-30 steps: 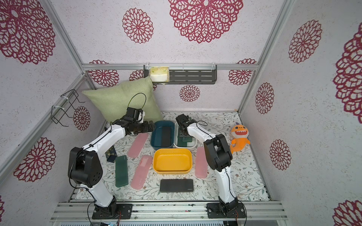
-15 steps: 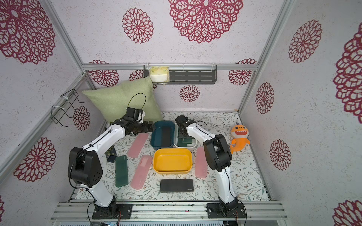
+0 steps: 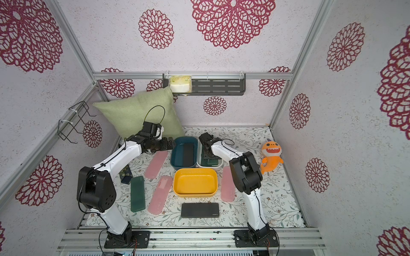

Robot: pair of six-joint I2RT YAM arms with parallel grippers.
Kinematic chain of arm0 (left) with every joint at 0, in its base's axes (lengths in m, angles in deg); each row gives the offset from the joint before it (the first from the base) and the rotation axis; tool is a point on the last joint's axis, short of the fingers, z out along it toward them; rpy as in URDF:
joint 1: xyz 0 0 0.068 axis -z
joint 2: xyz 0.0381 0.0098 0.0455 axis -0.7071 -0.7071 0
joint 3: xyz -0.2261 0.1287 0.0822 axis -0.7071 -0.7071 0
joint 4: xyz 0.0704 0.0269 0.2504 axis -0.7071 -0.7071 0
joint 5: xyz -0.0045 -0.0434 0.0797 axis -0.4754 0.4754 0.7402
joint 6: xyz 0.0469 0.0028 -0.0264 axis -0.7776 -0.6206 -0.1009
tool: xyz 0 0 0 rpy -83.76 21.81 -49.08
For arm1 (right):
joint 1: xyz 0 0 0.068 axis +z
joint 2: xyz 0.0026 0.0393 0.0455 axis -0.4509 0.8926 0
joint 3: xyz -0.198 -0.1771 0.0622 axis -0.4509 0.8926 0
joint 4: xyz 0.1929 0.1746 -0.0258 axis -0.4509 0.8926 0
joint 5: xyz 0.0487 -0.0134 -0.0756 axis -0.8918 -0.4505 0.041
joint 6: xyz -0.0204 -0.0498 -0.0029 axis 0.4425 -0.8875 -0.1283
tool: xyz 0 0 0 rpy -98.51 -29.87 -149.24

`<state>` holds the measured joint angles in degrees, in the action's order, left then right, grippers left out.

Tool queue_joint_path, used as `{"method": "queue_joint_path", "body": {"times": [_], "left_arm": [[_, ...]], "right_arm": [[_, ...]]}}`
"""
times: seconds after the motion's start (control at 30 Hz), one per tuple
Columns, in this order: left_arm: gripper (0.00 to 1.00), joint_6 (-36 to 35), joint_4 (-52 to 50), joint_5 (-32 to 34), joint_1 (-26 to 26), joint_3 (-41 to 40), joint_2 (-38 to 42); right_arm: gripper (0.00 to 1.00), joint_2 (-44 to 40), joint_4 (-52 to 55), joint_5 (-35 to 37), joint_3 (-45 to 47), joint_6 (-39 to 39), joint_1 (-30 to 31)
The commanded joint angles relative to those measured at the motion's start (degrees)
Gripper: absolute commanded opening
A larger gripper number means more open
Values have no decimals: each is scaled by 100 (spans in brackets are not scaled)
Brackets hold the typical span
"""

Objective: Place the pencil cases by color into the storage box
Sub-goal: Place the pencil case at the storage box.

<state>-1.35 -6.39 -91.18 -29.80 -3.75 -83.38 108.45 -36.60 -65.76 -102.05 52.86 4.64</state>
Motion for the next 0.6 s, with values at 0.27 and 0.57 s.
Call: {"method": "queue_joint_path", "body": {"times": [0.27,0.57], "left_arm": [[97,-116,-48,-34,-52,15,-48],[97,-103,-65,-26,-52,41,-37]], "right_arm": [[82,228,-87,264,-155,14,21],[88,82,-32,387,-177,-3,20]]}}
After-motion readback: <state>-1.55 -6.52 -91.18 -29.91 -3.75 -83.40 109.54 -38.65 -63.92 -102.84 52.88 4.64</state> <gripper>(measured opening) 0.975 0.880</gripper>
